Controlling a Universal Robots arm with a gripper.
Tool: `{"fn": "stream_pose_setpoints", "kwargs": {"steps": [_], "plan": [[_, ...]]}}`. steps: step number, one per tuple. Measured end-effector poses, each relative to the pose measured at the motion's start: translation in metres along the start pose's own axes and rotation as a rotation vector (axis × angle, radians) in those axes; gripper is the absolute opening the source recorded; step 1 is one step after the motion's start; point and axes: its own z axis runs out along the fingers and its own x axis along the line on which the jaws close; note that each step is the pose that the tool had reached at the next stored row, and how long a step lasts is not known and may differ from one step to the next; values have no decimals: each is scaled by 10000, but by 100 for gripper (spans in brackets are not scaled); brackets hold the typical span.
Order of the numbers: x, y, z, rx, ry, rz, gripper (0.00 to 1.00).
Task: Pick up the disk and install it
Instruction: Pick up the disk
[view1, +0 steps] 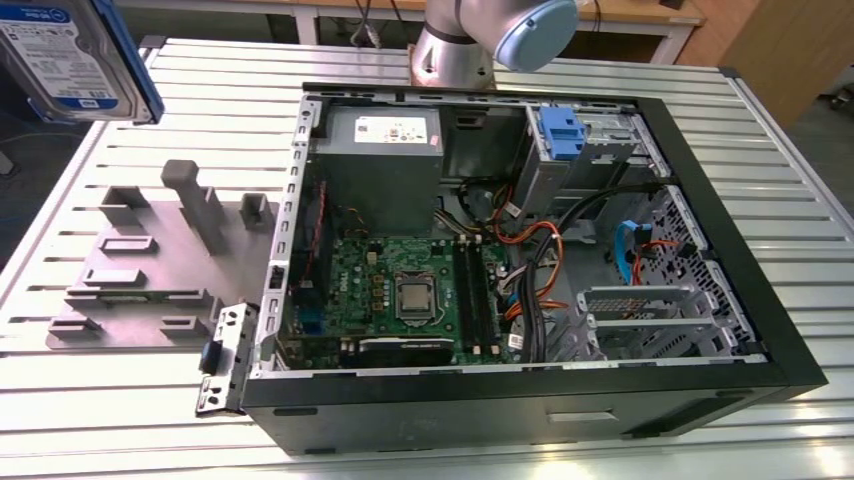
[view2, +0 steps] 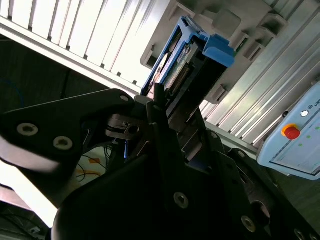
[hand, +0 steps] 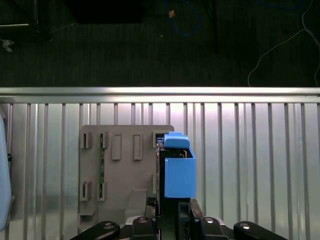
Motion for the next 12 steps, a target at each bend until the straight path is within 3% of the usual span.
{"fn": "stream_pose_setpoints", "kwargs": {"steps": [12], "plan": [[-1, 1, -26, 0, 0, 0, 35]]}}
